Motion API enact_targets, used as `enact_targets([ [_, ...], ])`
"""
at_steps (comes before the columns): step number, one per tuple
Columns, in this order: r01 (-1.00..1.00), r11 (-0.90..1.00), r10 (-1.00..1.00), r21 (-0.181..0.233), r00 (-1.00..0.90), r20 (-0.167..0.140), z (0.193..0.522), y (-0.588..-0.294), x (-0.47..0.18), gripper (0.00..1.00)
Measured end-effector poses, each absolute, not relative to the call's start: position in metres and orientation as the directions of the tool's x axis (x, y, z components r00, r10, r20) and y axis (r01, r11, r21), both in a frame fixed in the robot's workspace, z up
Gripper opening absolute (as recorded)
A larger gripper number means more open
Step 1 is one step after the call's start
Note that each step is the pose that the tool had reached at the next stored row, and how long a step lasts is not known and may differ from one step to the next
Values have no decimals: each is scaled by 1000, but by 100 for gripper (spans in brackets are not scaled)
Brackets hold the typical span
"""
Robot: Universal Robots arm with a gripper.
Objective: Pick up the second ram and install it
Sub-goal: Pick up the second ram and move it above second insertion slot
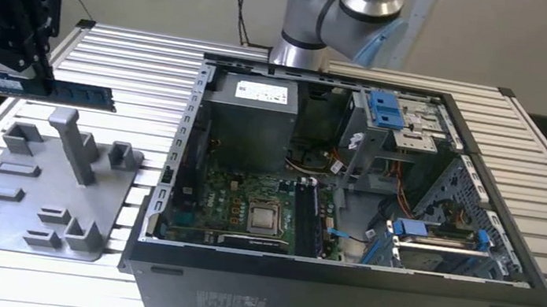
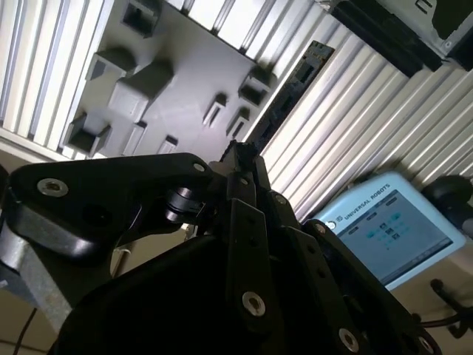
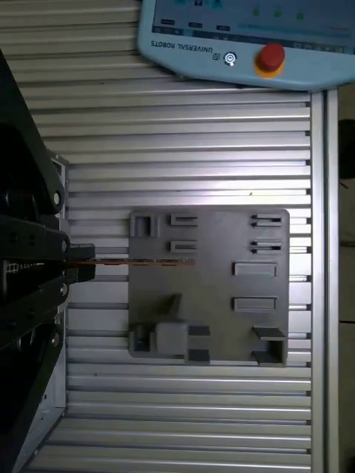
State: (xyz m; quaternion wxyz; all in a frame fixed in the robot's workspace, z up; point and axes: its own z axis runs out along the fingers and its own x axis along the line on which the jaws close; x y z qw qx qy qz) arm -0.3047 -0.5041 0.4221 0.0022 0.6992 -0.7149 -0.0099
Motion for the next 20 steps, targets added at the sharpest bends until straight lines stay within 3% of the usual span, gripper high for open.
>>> enact_targets([
  [20, -1000, 22, -1000, 18, -22, -11, 422, -504, -262, 14],
])
